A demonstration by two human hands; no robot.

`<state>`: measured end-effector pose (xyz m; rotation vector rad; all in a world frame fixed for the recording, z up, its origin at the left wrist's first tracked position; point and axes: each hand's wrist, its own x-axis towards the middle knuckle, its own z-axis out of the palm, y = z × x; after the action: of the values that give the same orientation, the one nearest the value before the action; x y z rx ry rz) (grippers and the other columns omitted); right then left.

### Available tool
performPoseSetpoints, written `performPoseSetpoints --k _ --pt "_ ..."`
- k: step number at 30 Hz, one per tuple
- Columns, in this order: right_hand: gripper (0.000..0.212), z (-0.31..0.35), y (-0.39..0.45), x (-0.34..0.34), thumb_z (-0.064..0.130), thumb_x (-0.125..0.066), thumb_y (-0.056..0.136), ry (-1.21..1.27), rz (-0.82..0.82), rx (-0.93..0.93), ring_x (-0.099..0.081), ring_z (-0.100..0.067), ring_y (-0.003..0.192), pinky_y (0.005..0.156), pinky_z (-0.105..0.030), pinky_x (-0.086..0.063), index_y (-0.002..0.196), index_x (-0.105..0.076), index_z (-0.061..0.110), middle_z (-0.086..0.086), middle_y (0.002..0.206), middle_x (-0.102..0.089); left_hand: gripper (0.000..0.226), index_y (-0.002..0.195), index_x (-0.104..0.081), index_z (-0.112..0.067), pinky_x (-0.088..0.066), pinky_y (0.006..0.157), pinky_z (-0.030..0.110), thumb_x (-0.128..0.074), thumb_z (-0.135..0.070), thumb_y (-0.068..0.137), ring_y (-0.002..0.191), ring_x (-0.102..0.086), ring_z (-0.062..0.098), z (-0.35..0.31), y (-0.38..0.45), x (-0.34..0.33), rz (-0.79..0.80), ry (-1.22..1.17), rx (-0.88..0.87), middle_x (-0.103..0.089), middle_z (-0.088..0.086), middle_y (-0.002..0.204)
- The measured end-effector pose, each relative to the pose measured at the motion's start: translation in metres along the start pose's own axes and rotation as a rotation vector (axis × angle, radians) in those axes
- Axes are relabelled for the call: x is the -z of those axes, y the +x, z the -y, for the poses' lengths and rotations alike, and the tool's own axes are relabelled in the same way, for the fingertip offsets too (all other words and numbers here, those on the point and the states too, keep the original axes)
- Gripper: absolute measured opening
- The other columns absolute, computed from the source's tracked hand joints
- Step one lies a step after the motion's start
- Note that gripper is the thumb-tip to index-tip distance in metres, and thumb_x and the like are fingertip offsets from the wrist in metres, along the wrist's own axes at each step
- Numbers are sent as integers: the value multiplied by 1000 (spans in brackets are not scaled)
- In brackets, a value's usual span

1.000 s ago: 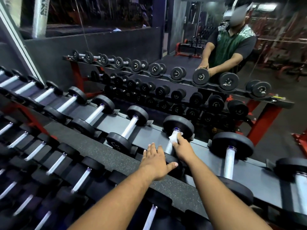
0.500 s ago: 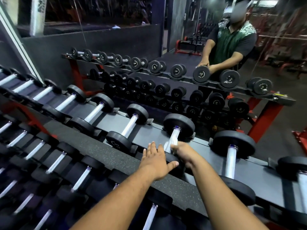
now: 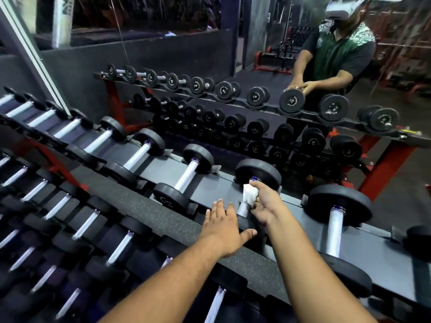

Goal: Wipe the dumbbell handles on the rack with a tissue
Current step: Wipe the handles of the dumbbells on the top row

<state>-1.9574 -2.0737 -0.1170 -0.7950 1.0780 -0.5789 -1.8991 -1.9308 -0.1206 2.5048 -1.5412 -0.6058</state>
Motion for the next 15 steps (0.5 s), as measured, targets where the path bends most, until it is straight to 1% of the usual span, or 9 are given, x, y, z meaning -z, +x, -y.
performPoseSetpoints --k 1,3,5,7,9,10,11,12,15 --pt "16 5 4 -3 26 -73 84 4 -7 -8 -63 -28 81 79 -40 -55 89 -66 12 -11 91 -69 105 160 6 -12 4 126 46 -40 -76 92 154 17 29 0 0 0 0 -2 1 15 17 167" --pt "21 14 14 -10 27 -68 88 -6 -4 -45 -60 -24 61 60 -32 -53 77 -60 11 -6 67 -64 105 160 6 -12 5 126 45 -40 -77 91 154 17 28 1 0 0 5 -1 7 15 17 167" --pt "25 16 28 -12 31 -62 93 -23 6 -90 -55 -20 59 54 -29 -45 74 -57 15 -1 71 -59 105 160 6 -12 5 126 45 -40 -77 91 154 17 28 1 0 1 12 0 11 16 17 167" --pt "18 14 28 -7 33 -62 93 -54 39 -109 -57 -21 66 56 -31 -47 82 -61 18 -1 80 -60 105 160 7 -12 5 125 45 -40 -77 91 154 18 28 1 -1 2 18 -2 9 16 17 167" --pt "20 10 20 1 34 -69 87 -90 64 -100 -62 -27 73 65 -35 -53 95 -66 15 -9 84 -64 105 160 7 -12 5 126 46 -40 -76 91 154 18 29 1 -1 1 19 -3 -1 16 17 167" --pt "29 9 20 4 36 -72 85 -105 63 -85 -63 -29 80 72 -36 -52 103 -66 14 -12 89 -65 105 160 7 -12 5 126 46 -40 -76 91 154 18 29 2 1 1 13 -4 -4 16 17 167" --pt "35 7 20 6 37 -73 83 -95 62 -71 -64 -29 83 72 -36 -50 107 -65 13 -12 92 -65 105 160 7 -12 5 126 46 -40 -76 92 154 18 29 1 1 0 10 0 -7 16 17 167" --pt "38 5 22 4 37 -73 82 -75 57 -61 -64 -29 81 68 -34 -49 109 -66 11 -12 91 -66 105 160 7 -12 5 126 46 -40 -76 92 154 18 29 2 1 0 9 1 -7 15 18 167" --pt "37 4 22 -7 34 -74 82 -42 46 -95 -62 -27 61 54 -28 -50 105 -67 6 -12 73 -65 104 160 6 -11 5 126 46 -40 -75 92 154 17 29 0 -1 1 5 7 -4 15 18 167"
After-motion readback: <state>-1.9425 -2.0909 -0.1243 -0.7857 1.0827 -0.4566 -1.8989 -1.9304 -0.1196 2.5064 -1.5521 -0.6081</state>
